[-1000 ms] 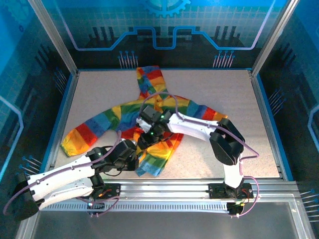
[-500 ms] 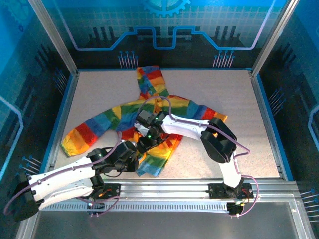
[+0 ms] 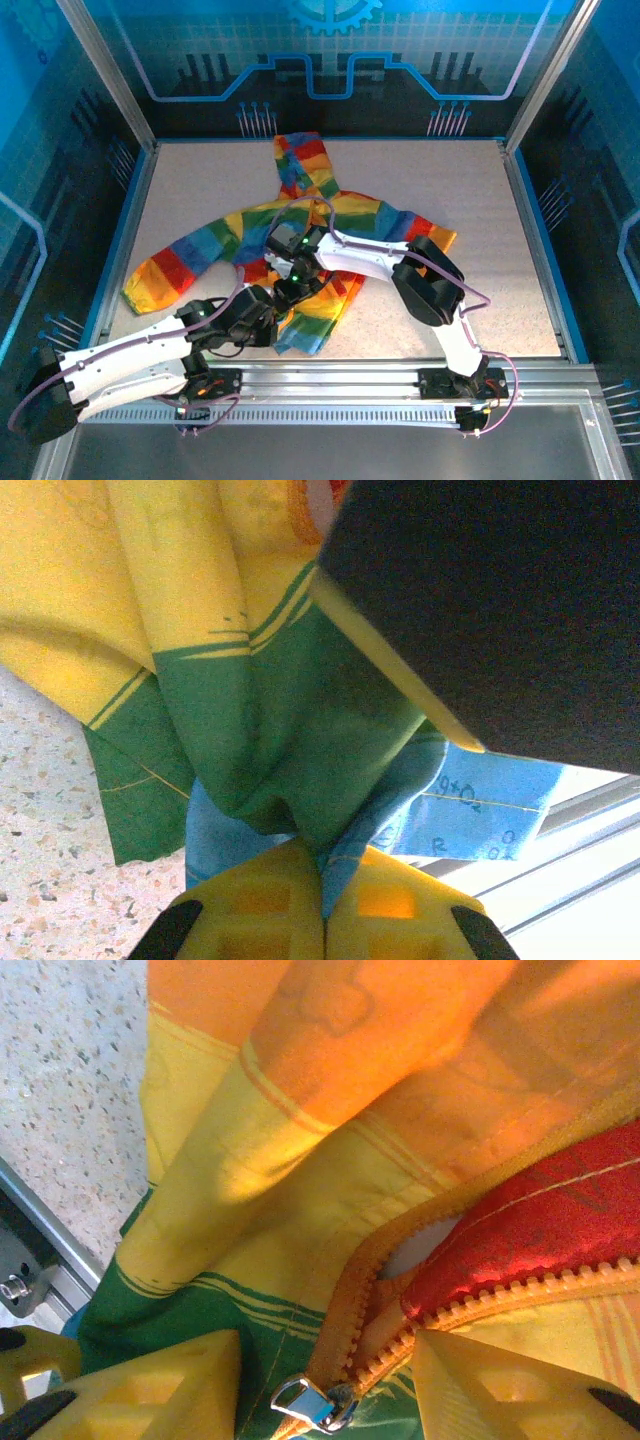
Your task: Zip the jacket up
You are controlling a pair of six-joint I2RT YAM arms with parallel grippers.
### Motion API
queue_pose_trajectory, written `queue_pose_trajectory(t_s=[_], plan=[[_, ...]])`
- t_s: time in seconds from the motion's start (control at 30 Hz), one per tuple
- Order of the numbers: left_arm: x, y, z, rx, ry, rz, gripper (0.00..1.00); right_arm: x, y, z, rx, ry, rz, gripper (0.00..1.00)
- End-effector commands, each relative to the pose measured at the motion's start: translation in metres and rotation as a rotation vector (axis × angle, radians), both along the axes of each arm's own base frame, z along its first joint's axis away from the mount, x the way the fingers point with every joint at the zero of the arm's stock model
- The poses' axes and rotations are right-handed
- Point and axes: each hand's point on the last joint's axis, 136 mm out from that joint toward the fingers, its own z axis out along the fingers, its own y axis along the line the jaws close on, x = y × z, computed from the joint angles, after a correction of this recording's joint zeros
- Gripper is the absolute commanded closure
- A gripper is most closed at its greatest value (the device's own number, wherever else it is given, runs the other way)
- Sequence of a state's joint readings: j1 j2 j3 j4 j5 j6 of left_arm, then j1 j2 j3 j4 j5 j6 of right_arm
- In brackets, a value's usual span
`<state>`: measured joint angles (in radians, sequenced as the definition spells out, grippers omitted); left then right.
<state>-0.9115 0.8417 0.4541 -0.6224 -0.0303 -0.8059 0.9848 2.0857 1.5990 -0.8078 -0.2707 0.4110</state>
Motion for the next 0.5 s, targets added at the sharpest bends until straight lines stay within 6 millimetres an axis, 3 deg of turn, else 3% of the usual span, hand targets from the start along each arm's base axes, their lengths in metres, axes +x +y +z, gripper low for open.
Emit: queue_pose_trajectory(t_s=[0.0,0.47], plan=[[-0.0012,0.0024,-0.0022,-0.003,0.002,0.004,1.0,-0.0057,-0.0046,-0.0032,-0.054,0.003,0.014,0.52],[-0.0011,0.003,-0.0032,0.002,-0.001,0.0,1.0,-0.0076,-0.0052,-0.011,-0.085,0.025,0.004,0.59]])
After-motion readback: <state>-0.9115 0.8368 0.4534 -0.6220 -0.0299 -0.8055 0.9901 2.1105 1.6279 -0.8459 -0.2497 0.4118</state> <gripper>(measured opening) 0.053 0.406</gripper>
